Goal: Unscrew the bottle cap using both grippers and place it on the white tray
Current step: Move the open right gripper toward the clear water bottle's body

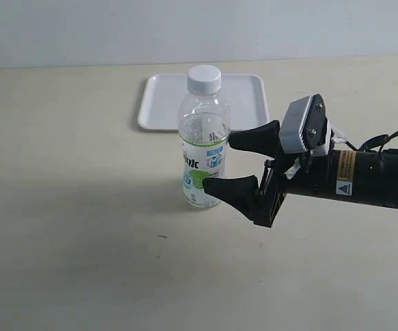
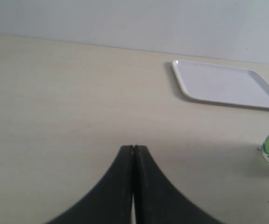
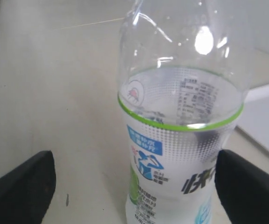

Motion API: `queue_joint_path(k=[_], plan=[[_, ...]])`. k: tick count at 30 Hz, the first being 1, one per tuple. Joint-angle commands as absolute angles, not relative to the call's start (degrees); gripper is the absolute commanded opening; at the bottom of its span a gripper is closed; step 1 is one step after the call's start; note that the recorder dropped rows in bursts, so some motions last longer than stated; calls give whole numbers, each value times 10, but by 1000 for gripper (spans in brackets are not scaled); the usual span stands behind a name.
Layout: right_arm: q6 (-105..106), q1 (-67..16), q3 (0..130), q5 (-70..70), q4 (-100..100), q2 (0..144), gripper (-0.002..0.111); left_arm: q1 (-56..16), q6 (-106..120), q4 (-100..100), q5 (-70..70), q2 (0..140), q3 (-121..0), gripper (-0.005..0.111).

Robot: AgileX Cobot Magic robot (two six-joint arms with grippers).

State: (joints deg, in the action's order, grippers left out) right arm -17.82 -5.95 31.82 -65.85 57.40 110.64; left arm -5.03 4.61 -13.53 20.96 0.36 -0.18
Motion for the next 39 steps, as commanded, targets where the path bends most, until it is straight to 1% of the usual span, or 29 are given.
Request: queue_joint_path(k=[1,24,32,39], plan=[[-183,-61,324,-662,571,1108,87,-54,48,-136,208,0,0,0],[-182,-61,324,-662,570,1108,87,-54,48,-136,208,0,0,0],[-181,-61,324,-662,521,1108,87,-54,48,-136,208,0,0,0],[-182,-61,352,-663,565,1131,87,-54,48,-136,208,0,0,0]])
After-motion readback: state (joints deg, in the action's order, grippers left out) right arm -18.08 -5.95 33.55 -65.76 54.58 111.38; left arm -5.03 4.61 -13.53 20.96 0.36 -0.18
